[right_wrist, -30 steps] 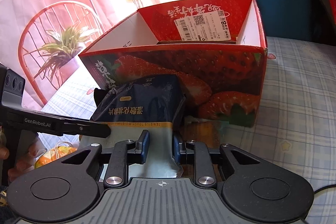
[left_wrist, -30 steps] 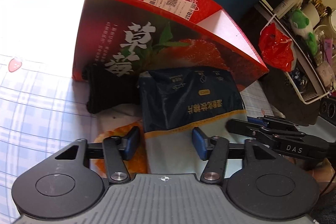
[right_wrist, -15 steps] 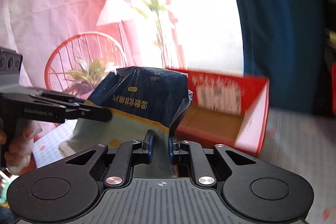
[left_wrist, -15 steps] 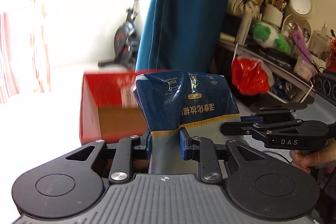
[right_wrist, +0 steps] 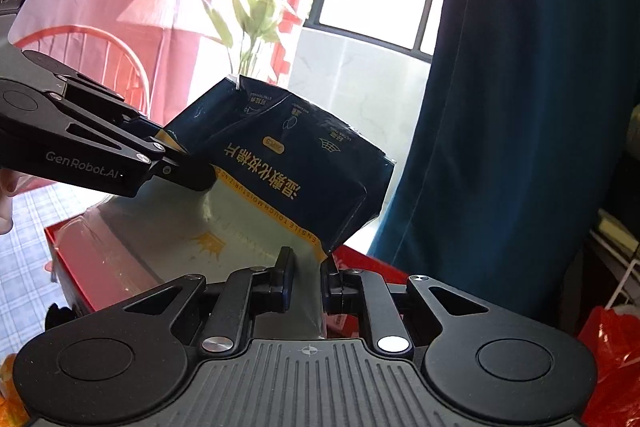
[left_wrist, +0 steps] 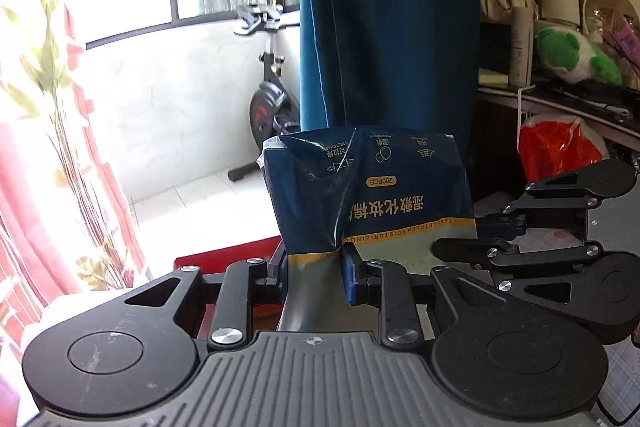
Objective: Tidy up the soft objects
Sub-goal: 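Lift the cotton pad bag with the left gripper and drop it into the red box, then lower the left gripper onto the orange floral oven mitt and close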
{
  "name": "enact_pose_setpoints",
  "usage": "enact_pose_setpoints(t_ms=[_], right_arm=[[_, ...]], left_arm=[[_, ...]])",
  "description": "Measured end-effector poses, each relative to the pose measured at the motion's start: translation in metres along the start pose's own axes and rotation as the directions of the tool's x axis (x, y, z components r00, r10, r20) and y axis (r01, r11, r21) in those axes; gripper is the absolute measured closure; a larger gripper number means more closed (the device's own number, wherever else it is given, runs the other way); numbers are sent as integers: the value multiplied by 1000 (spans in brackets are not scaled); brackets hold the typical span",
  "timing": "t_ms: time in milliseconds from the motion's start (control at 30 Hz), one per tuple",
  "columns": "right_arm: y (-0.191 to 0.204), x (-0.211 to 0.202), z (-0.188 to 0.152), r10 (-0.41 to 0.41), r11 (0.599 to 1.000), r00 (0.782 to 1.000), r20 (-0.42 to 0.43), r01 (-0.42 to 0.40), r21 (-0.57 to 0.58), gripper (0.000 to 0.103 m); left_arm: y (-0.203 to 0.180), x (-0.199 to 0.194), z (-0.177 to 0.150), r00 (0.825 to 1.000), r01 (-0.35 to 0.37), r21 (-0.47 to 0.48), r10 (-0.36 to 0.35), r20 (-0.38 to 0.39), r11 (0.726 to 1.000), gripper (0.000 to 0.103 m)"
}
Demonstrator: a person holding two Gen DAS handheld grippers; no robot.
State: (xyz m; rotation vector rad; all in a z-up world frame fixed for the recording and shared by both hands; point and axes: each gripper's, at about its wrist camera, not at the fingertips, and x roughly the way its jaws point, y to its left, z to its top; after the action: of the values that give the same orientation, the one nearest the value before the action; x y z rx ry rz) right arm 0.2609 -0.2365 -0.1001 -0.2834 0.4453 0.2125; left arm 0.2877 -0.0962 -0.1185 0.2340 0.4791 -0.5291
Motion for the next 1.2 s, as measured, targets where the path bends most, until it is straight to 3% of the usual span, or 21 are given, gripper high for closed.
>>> enact_pose_setpoints(t_ms=[167, 300, 333, 400, 433, 467, 533, 700, 1000, 1100, 1200], right_arm=[[8, 30, -22, 63, 998, 986, -156, -60, 23, 90], [6, 44, -30, 105, 989, 966, -235, -77, 126, 90], [4, 46, -30, 108, 985, 964, -245, -71, 158, 89], [1, 45, -32, 100, 974, 959, -265, -41, 221, 81], [0, 44, -31, 87, 969, 960, -267, -20, 244, 80], [0, 44, -30, 78, 965, 960, -268, -6, 261, 75], [-5, 35, -33, 55, 963, 962, -267, 20, 269, 67], [0, 4, -32, 77, 957, 976, -205, -15, 288, 67], [17, -66, -28, 161, 950, 982, -95, -127, 286, 67], [27, -79, -37, 189, 943, 979, -83, -157, 293, 67], [41, -79, -52, 225, 938, 966, -124, -180, 295, 67]], left_arm=[[16, 40, -22, 981, 57, -83, -72, -182, 995, 75], [29, 43, -37, 964, 84, -149, -118, -240, 985, 74], [28, 43, -38, 962, 87, -146, -121, -244, 985, 71], [28, 45, -38, 957, 104, -134, -136, -256, 985, 55], [28, 44, -38, 957, 106, -131, -137, -254, 986, 40], [29, 41, -38, 961, 98, -131, -128, -247, 986, 32], [32, 36, -40, 965, 89, -147, -122, -232, 985, 31], [34, 11, -38, 975, 57, -204, -99, -200, 977, 32], [31, -74, -53, 986, 35, -304, -82, -142, 952, 32], [23, -86, -71, 981, -10, -307, -51, -190, 952, 32], [18, -89, -96, 969, -50, -327, -33, -243, 944, 32]])
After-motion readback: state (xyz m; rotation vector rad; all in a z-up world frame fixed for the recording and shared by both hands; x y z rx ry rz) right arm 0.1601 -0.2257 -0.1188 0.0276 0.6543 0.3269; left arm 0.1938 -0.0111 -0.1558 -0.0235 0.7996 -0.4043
